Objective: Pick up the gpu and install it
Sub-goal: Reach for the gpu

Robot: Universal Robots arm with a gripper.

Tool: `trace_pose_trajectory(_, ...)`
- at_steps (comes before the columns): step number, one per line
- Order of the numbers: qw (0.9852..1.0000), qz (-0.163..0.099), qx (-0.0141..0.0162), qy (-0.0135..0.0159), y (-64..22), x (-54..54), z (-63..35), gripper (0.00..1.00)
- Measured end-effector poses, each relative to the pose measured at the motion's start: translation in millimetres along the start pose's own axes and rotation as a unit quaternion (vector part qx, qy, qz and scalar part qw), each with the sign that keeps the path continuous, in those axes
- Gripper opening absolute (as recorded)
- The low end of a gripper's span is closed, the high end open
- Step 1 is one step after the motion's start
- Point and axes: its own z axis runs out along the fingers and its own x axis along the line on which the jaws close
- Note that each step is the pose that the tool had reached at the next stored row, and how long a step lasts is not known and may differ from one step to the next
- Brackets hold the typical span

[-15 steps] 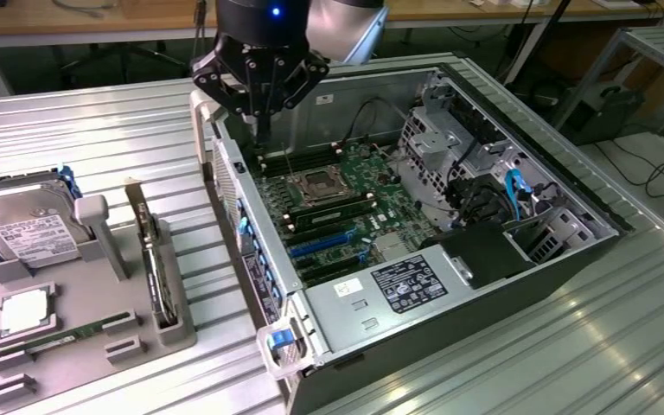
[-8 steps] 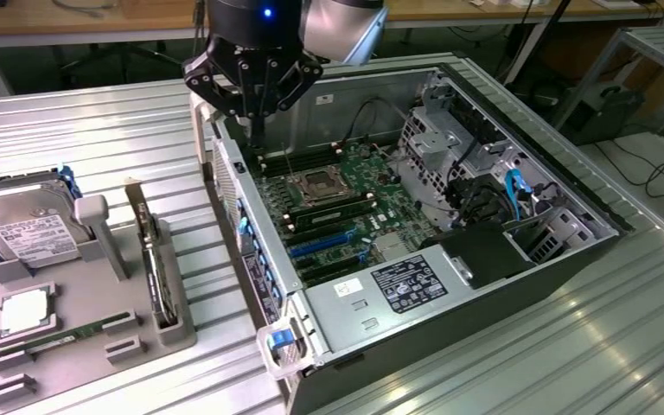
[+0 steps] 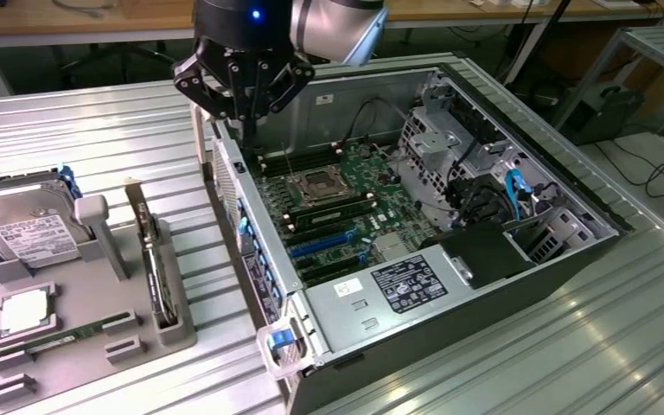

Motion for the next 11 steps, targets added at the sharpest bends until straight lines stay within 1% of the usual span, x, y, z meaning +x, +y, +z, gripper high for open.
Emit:
trace_pose_trajectory(9,1.0000,0.000,0.0000,0.0000,-2.1,8.7,-0.2,0.11)
trace_pose_trajectory(10,1.0000,-0.001,0.0000,0.0000,-3.8,15.4,-0.4,0.11)
trace_pose_trajectory(11,1.0000,-0.002,0.0000,0.0001,-7.5,31.2,-0.7,0.11)
